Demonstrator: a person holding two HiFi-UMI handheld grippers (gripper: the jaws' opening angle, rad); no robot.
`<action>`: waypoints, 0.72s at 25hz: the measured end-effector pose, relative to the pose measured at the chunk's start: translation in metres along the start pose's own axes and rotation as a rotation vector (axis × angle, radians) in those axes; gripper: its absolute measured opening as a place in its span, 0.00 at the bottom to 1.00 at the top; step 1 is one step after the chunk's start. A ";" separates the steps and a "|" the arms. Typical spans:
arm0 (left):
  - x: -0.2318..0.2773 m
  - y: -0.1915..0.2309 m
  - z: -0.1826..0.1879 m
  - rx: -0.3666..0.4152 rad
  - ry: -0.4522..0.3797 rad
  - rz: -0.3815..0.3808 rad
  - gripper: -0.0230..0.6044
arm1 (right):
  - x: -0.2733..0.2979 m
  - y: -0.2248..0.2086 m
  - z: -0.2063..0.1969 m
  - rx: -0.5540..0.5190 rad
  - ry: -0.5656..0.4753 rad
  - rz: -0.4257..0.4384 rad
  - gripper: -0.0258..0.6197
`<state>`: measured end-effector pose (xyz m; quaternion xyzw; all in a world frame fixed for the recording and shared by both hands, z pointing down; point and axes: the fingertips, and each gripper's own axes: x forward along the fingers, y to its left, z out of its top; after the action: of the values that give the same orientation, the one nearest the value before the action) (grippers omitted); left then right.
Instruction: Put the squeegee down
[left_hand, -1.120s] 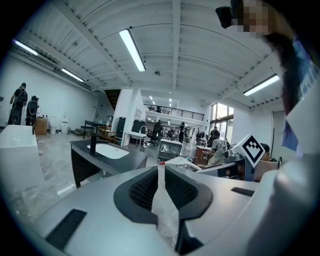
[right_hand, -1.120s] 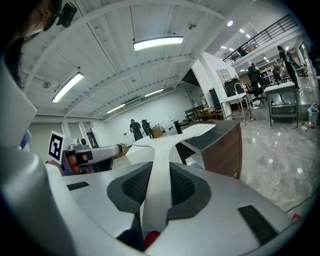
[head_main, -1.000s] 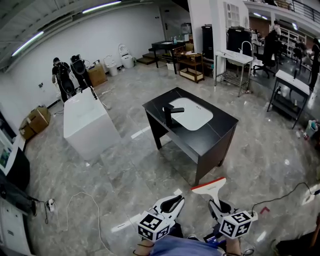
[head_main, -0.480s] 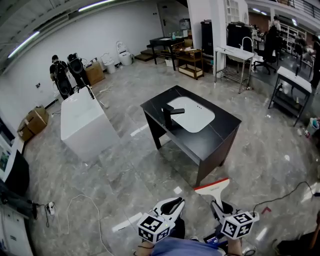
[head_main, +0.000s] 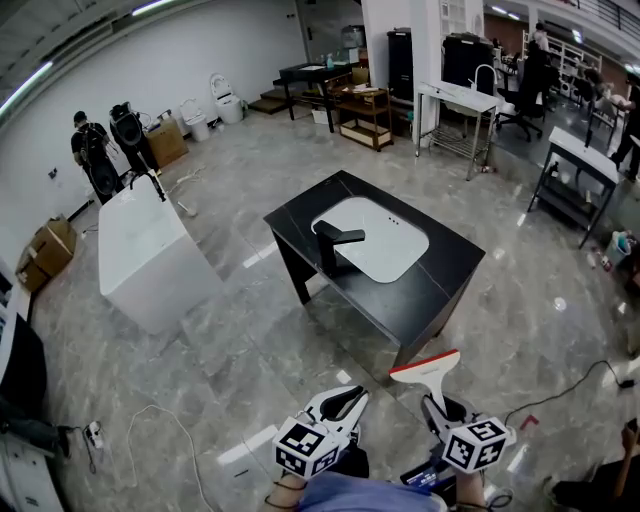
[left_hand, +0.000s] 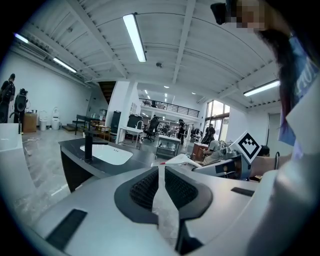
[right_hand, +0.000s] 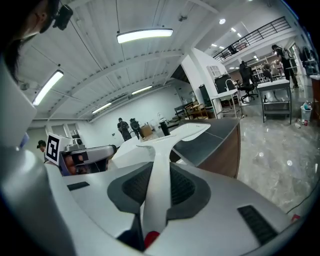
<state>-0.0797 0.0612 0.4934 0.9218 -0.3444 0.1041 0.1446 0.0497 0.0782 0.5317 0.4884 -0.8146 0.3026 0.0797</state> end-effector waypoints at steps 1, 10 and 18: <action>0.005 0.008 0.004 0.002 0.000 -0.009 0.11 | 0.008 -0.001 0.005 0.003 0.000 -0.007 0.17; 0.037 0.076 0.031 0.017 -0.006 -0.082 0.11 | 0.067 -0.016 0.044 0.043 -0.021 -0.091 0.17; 0.072 0.111 0.046 0.041 0.004 -0.174 0.11 | 0.100 -0.031 0.071 0.079 -0.058 -0.162 0.17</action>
<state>-0.0957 -0.0780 0.4926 0.9507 -0.2606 0.1002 0.1349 0.0369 -0.0481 0.5301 0.5641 -0.7618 0.3127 0.0613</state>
